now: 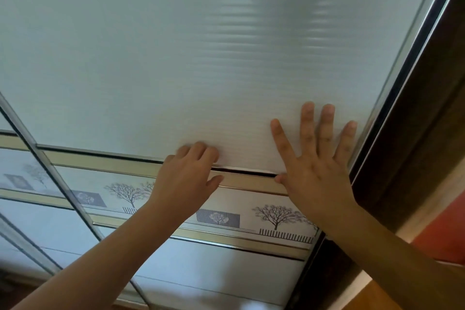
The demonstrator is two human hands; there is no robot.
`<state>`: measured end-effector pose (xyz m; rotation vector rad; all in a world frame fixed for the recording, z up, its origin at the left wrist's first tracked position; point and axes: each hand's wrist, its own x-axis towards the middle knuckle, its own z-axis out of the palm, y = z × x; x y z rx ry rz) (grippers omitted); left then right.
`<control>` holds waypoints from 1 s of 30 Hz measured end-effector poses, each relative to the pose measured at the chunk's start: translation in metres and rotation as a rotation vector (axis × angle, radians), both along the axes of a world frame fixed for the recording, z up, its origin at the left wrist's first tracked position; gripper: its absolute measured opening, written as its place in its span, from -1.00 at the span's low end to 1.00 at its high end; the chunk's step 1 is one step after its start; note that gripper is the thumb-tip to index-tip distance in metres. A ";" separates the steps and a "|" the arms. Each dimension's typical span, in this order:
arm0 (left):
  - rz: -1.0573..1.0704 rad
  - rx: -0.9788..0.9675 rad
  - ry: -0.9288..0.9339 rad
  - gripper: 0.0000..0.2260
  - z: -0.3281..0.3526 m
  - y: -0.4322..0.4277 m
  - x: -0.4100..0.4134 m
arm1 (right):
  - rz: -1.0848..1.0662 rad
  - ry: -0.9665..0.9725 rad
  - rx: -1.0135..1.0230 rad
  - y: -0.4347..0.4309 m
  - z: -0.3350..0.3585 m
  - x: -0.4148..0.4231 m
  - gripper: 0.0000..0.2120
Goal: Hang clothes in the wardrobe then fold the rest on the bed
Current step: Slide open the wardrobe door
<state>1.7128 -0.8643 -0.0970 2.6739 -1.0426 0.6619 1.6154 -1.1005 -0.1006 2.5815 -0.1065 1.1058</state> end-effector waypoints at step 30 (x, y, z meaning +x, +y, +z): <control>0.351 -0.286 0.377 -0.12 -0.030 0.111 0.042 | 0.540 -0.066 -0.070 0.131 0.019 0.132 -0.20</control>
